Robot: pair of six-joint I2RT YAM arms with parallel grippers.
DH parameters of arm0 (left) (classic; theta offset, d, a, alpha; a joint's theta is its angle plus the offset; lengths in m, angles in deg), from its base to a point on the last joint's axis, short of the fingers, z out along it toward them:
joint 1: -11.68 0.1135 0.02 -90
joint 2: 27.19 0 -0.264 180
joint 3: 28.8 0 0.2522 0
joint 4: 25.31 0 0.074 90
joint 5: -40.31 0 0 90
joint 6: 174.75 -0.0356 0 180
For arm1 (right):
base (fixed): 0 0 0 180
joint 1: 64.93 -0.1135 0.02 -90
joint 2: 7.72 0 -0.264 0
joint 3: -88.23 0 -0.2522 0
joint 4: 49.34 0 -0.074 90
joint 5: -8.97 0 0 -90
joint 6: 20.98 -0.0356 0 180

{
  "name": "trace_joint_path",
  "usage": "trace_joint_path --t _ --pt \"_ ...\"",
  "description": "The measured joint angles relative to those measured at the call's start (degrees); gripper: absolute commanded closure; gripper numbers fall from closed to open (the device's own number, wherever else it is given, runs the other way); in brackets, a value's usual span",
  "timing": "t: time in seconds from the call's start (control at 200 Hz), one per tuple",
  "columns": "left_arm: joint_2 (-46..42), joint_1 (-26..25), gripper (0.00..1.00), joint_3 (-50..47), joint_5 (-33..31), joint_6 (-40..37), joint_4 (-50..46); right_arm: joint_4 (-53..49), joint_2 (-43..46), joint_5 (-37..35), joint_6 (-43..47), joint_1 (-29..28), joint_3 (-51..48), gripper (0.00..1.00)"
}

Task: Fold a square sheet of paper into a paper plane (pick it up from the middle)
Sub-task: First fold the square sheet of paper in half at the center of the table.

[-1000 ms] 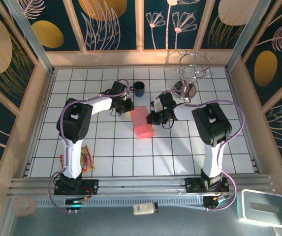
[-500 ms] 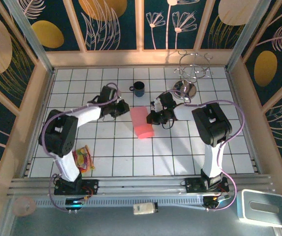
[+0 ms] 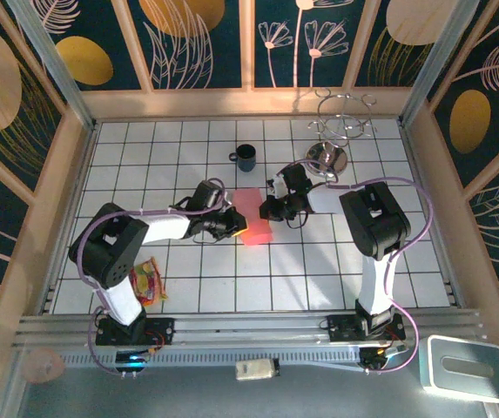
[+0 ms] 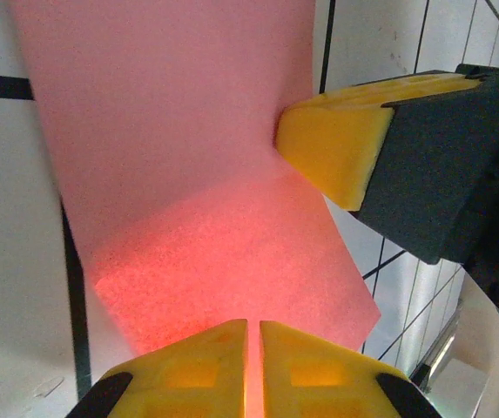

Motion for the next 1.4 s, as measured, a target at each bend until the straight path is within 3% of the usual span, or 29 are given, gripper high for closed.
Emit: trace_joint_path --t 0.335,0.601,0.781,0.961,1.401 --pt "2.67 -0.2 0.89 2.23 -4.59 -3.67 -7.87 0.37 0.02 0.0 -0.2 0.02 -0.22 0.97" --pt "-0.02 -0.55 0.89 3.23 -9.77 -6.99 -14.49 0.83 0.07 -0.02 -0.28 0.02 -0.59 0.97" --pt "-4.2 -0.52 0.89 2.93 -7.15 -5.22 -11.47 1.53 0.2 -0.02 -0.46 0.02 -1.03 0.97" --pt "-2.14 -1.64 0.89 2.93 -4.57 -3.8 -8.11 1.92 0.2 0.0 -0.92 0.04 -1.25 0.97" --pt "0.22 -2.71 0.87 1.31 -5.31 -8.17 -13.35 1.84 0.04 0.0 -1.29 0.04 -1.07 0.97"
